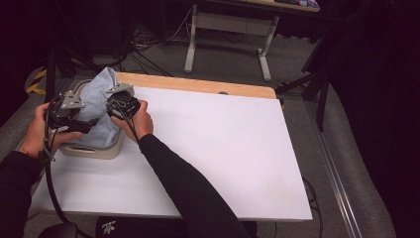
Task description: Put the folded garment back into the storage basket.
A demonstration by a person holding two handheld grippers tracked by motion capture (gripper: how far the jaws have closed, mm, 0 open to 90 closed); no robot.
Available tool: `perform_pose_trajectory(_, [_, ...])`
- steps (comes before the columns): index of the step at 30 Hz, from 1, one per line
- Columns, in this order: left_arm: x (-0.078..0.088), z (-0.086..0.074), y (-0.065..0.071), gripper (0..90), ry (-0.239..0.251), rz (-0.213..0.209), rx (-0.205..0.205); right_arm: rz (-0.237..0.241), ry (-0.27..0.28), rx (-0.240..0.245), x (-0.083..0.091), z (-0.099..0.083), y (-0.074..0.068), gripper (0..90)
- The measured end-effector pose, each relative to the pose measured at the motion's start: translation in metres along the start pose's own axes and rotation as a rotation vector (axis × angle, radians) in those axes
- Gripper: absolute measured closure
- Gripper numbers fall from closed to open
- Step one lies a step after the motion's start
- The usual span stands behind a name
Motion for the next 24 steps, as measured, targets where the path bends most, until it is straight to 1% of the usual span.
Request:
perform_pose_trajectory(2, [0.003,0.002,-0.002,21.8,0.017,0.012,-0.003,0.010,0.009,0.000,0.002,0.000,0.001,51.7])
perform_pose_trajectory(4, [0.006,0.005,-0.002,21.3,0.044,0.008,0.008,0.003,0.021,0.003,0.005,0.000,0.002,48.0])
perform_pose_trajectory(7, [0.010,0.009,-0.004,21.4,0.080,0.012,0.018,0.022,0.043,-0.004,0.012,-0.001,0.004,42.7])
perform_pose_trajectory(10, [0.013,0.014,-0.004,22.9,0.109,0.016,0.019,0.048,0.081,-0.011,0.026,-0.003,0.007,42.5])
perform_pose_trajectory(15, [0.013,0.022,0.001,24.0,0.141,0.018,0.000,0.057,0.123,-0.025,0.044,-0.007,0.015,42.7])
perform_pose_trajectory(16, [0.013,0.024,0.002,24.1,0.147,0.017,-0.001,0.065,0.134,-0.028,0.048,-0.008,0.017,42.7])
perform_pose_trajectory(20, [0.011,0.028,0.001,24.3,0.159,0.020,0.002,0.058,0.173,-0.008,0.068,-0.013,0.028,42.7])
perform_pose_trajectory(21, [0.011,0.029,0.001,24.3,0.167,0.012,0.007,0.055,0.177,-0.006,0.071,-0.015,0.030,42.7])
perform_pose_trajectory(24, [0.011,0.033,0.001,25.5,0.181,0.002,-0.005,0.050,0.192,0.004,0.085,-0.023,0.040,42.9])
Point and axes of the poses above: each handheld gripper's, and its own axes: x roughly backward along the jaws, z roughly out of its top, y roughly to its right, the point moved 9 cm from there along -x, roughly forward along the jaws, and after that the axes turned 15 degrees about -z, right-handed, at the moved point
